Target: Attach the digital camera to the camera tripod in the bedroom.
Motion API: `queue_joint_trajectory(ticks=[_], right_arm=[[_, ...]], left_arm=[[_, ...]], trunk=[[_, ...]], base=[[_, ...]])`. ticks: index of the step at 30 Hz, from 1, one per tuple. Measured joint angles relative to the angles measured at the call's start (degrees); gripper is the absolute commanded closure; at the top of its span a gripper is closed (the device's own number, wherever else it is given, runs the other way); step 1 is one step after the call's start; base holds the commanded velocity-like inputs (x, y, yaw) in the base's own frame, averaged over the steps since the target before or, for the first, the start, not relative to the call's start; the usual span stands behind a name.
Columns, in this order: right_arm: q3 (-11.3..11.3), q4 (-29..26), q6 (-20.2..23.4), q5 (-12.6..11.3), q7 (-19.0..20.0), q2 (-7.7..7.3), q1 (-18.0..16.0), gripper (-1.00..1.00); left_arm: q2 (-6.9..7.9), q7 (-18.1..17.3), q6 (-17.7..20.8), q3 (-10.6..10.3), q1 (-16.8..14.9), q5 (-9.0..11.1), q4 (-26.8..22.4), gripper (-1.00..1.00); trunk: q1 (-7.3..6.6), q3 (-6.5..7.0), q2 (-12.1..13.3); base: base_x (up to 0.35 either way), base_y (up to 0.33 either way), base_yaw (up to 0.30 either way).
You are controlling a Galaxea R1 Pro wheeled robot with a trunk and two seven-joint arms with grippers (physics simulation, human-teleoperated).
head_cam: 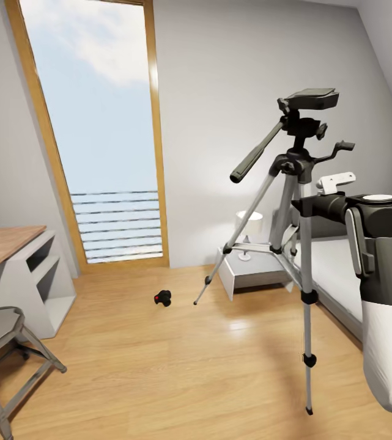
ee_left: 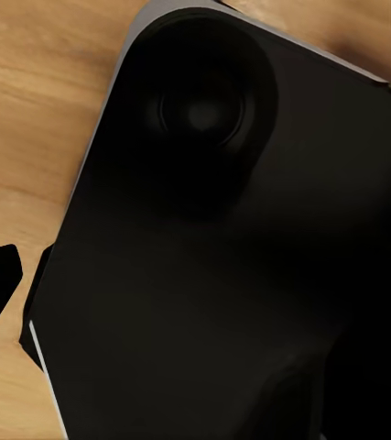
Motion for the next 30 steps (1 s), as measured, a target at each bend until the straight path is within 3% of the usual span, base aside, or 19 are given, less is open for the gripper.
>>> queue_joint_trajectory(ticks=[18,30], right_arm=[[0.2,0.1,0.0,-0.1,-0.1,0.07,0.2,1.0],[0.4,1.1,0.0,0.1,-0.2,0.67,5.8,1.0]], left_arm=[[0.02,0.0,0.0,-0.1,0.0,0.0,0.0,-1.0],[0.07,0.1,0.0,0.0,0.0,-0.1,0.0,-1.0]], trunk=[[0.0,0.0,0.0],[0.0,-0.01,0.0]], base=[[0.0,-0.275,0.0],[0.0,-0.074,0.0]])
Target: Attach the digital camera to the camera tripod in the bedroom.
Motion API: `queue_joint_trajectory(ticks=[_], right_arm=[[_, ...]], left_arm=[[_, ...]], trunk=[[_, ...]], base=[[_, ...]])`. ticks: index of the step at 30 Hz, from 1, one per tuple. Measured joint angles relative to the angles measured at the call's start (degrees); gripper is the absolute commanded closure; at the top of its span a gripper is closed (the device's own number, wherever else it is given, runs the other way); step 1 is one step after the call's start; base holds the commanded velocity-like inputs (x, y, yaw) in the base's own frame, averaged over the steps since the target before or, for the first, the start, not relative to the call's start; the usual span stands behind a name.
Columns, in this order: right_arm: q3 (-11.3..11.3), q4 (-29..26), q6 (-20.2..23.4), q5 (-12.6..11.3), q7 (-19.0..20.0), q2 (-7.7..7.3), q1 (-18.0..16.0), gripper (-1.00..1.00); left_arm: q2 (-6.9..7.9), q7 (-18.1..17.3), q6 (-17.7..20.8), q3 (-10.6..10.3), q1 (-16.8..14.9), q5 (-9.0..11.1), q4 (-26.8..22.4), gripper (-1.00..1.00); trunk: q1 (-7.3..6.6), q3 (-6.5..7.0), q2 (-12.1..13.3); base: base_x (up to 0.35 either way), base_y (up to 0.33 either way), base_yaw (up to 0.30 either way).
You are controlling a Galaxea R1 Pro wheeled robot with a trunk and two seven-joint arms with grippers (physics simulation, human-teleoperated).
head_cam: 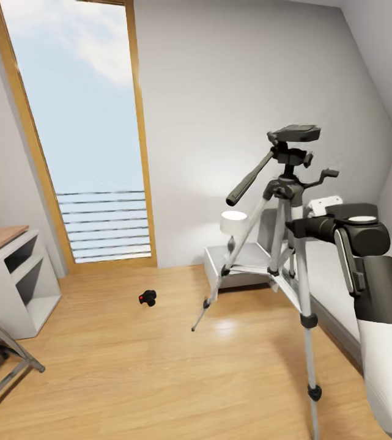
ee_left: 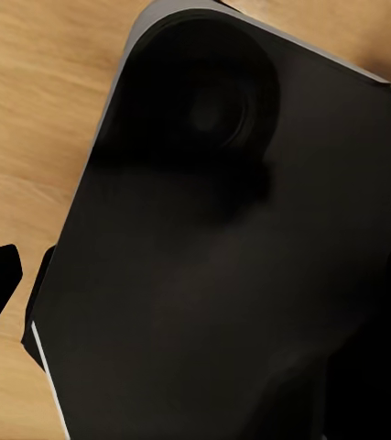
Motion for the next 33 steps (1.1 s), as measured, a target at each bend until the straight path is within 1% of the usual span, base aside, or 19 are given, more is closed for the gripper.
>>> queue_joint_trajectory(ticks=[2,8,9,12,15,16,17,21,23,26,29,33], right_arm=[[0.0,0.3,0.0,-0.1,0.0,0.04,0.7,1.0],[0.0,5.8,0.0,0.1,0.1,0.09,1.6,1.0],[0.0,6.2,0.0,-0.2,-0.2,-0.24,1.8,1.0],[-0.2,7.2,0.0,1.1,-0.1,-0.14,1.8,1.0],[-0.2,8.3,0.0,0.7,-0.1,-0.07,1.8,1.0],[-0.3,8.2,0.0,0.4,0.0,-0.07,1.7,1.0],[-0.3,7.8,0.0,0.1,0.1,-0.39,1.7,1.0],[-0.4,6.6,0.0,1.3,0.2,-0.63,1.7,1.0],[-0.5,5.9,0.0,1.1,0.2,-0.63,1.7,1.0],[-1.4,5.0,0.0,0.3,0.3,-0.61,1.7,1.0],[-2.4,4.5,0.0,0.5,0.5,-0.61,1.8,1.0],[-3.8,4.5,0.0,0.2,0.5,-0.66,1.8,1.0]], left_arm=[[0.0,0.0,0.0,0.0,0.0,0.0,0.0,-1.0],[0.0,0.0,0.0,0.1,0.0,0.0,0.0,-1.0],[0.07,0.1,0.0,0.1,0.0,0.1,0.1,-1.0],[0.01,0.1,0.0,0.1,0.0,0.1,0.0,-1.0],[-0.01,0.0,0.0,0.1,-0.1,0.1,0.0,-1.0],[-0.02,0.0,0.0,0.1,-0.1,0.1,0.0,-1.0],[-0.04,0.0,0.0,0.0,-0.1,0.1,-0.1,-1.0],[-0.04,0.0,0.0,0.0,-0.1,0.1,-0.1,-1.0],[-0.02,0.0,0.0,0.0,-0.1,0.1,-0.1,-1.0],[-0.01,0.0,0.0,0.1,-0.1,0.1,-0.1,-1.0],[-0.04,0.0,0.0,0.0,-0.1,0.1,-0.1,-1.0],[-0.03,0.0,0.0,0.0,-0.1,0.1,-0.1,-1.0]], trunk=[[0.0,0.0,0.0],[0.0,0.0,0.0],[0.0,-0.01,0.0],[0.0,-0.01,0.0],[0.0,-0.01,0.0],[0.0,0.0,0.0],[0.0,0.0,0.0],[0.0,0.0,0.0],[0.0,0.0,0.0],[0.0,0.0,0.0],[0.0,0.0,0.0],[0.0,0.0,0.0]], base=[[0.0,-0.003,0.0],[0.0,0.0,0.0],[0.0,0.0,0.0],[0.0,0.0,0.0],[0.0,0.0,0.0],[0.0,0.0,0.0],[0.0,0.0,0.0],[0.0,0.0,0.0],[0.0,0.0,0.0],[0.0,0.0,0.0],[0.0,0.0,0.0],[0.0,0.0,0.0]])
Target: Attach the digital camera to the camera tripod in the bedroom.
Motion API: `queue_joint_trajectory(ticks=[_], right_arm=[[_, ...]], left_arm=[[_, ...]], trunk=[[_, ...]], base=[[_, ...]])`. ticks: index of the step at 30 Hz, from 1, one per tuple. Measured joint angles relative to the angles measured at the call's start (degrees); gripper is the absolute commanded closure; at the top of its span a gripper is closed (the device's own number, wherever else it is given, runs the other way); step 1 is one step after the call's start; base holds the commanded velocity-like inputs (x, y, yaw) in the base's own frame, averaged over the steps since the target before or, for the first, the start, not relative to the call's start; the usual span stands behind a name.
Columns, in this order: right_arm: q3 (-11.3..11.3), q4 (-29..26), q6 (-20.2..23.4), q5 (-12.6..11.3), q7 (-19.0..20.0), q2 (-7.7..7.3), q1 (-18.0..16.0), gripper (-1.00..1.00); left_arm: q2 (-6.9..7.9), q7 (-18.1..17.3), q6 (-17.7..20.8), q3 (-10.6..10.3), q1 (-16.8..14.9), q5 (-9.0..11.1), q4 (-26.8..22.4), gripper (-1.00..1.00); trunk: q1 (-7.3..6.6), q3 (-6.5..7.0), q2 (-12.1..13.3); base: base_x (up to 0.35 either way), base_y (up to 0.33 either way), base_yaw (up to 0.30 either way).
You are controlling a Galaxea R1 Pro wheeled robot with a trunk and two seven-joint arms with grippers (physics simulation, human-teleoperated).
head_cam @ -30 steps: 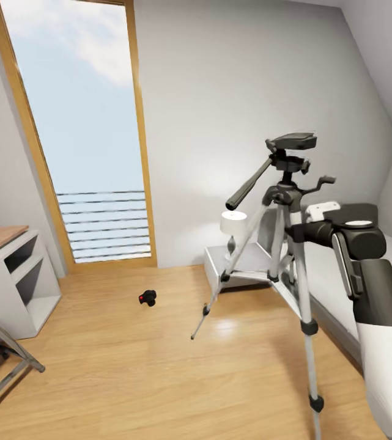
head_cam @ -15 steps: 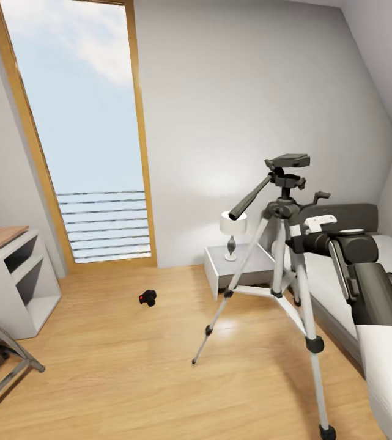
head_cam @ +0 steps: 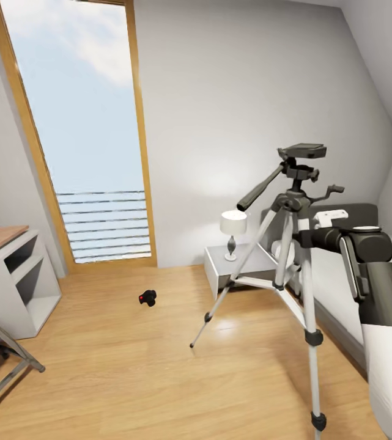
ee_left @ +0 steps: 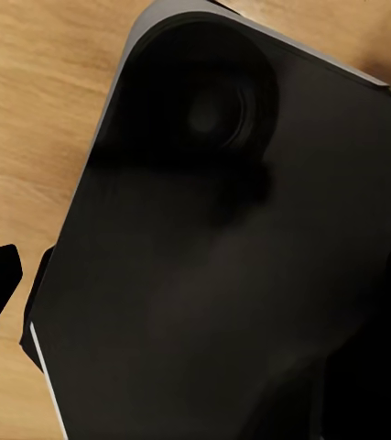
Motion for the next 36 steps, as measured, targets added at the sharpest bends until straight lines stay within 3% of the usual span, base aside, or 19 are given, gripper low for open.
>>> queue_joint_trajectory(ticks=[16,19,26,36], right_arm=[[0.0,0.7,0.0,0.4,-0.1,-0.21,0.0,1.0],[0.6,0.6,0.0,0.6,-0.2,-0.46,0.0,1.0],[5.2,0.6,0.0,0.6,-0.3,-2.11,0.0,1.0],[7.0,1.0,0.0,0.2,-0.3,-2.35,0.0,1.0]], left_arm=[[0.0,0.0,0.0,0.0,0.0,0.0,0.0,-1.0],[0.01,0.0,0.0,0.0,0.0,0.0,0.0,-1.0],[0.01,0.0,0.0,0.0,0.0,0.0,0.0,-1.0],[0.01,0.0,0.0,0.0,0.0,0.0,0.0,-1.0]], trunk=[[0.0,0.0,0.0],[0.0,0.0,0.0],[0.0,0.0,0.0],[0.0,0.0,0.0]], base=[[0.0,0.0,0.0],[0.0,0.0,0.0],[0.0,0.0,0.0],[0.0,0.0,0.0]])
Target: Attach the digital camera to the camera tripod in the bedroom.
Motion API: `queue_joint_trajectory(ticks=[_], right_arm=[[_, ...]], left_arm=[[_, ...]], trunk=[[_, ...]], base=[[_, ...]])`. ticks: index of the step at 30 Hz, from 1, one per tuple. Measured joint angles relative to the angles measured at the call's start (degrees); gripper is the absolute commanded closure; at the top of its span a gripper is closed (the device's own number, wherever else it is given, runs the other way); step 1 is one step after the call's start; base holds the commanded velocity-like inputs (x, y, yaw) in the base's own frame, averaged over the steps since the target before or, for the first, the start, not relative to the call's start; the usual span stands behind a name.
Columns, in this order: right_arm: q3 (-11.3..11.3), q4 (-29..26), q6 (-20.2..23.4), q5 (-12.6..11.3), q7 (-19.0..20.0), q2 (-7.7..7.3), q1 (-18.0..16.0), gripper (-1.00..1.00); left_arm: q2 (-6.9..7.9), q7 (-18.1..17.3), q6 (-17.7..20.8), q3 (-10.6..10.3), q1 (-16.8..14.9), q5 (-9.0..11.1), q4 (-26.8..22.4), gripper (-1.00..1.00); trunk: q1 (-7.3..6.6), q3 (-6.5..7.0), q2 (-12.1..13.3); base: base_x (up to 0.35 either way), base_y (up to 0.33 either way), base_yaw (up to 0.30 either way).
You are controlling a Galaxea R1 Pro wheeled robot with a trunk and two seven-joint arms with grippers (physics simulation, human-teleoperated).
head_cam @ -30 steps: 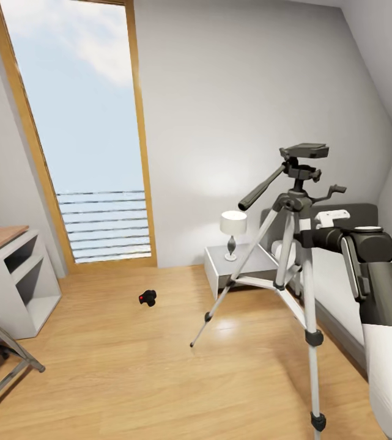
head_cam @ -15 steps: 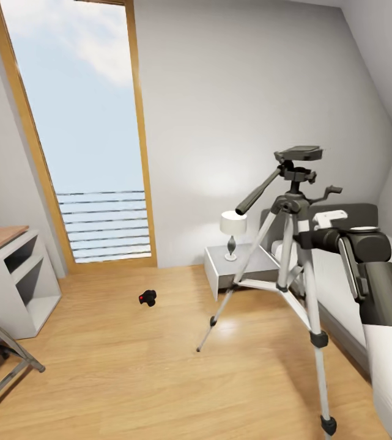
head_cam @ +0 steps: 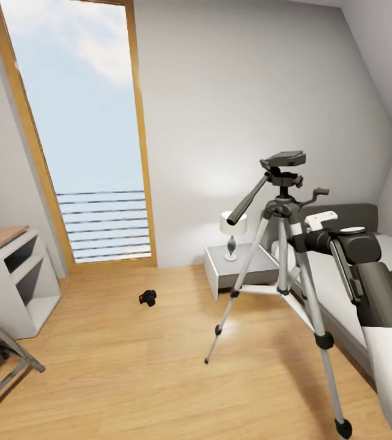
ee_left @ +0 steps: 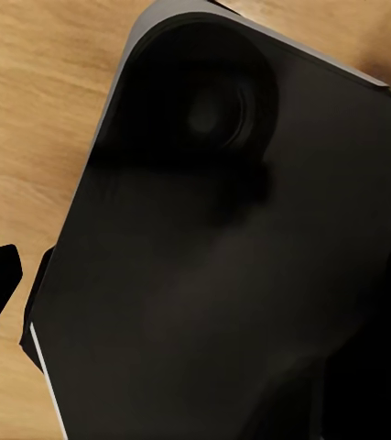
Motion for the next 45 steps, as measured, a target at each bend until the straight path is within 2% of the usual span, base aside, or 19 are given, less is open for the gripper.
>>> queue_joint_trajectory(ticks=[18,19,24,25,27,45], right_arm=[[0.0,3.6,0.0,0.0,0.0,0.15,0.0,1.0],[0.0,3.6,0.0,0.0,0.1,0.14,0.0,-1.0],[0.0,3.6,0.0,0.0,0.0,0.08,0.0,-1.0],[0.0,3.6,-0.2,1.3,-0.1,0.06,0.0,-1.0],[0.0,3.6,0.0,0.0,0.0,0.06,0.0,-1.0],[0.0,3.6,0.0,0.4,-0.2,-0.03,0.0,-1.0]], left_arm=[[-0.01,0.0,0.0,0.0,0.0,0.0,0.0,-1.0],[-0.01,0.0,0.0,0.0,0.0,0.0,0.0,-1.0],[-0.01,0.0,0.0,0.0,0.0,0.0,0.0,-1.0],[0.0,0.0,0.0,0.0,0.0,0.0,0.0,-1.0],[0.01,0.0,0.0,0.0,0.0,0.0,0.0,-1.0],[-0.03,0.0,0.0,0.0,0.0,0.0,0.0,-1.0]], trunk=[[0.0,0.0,0.0],[0.0,0.0,0.0],[0.0,0.0,0.0],[0.0,0.0,0.0],[0.0,0.0,0.0],[0.0,0.0,0.0]], base=[[0.0,0.0,0.0],[0.0,0.0,0.0],[0.0,0.0,0.0],[0.0,0.0,0.0],[0.0,0.0,0.0],[0.0,0.0,0.0]])
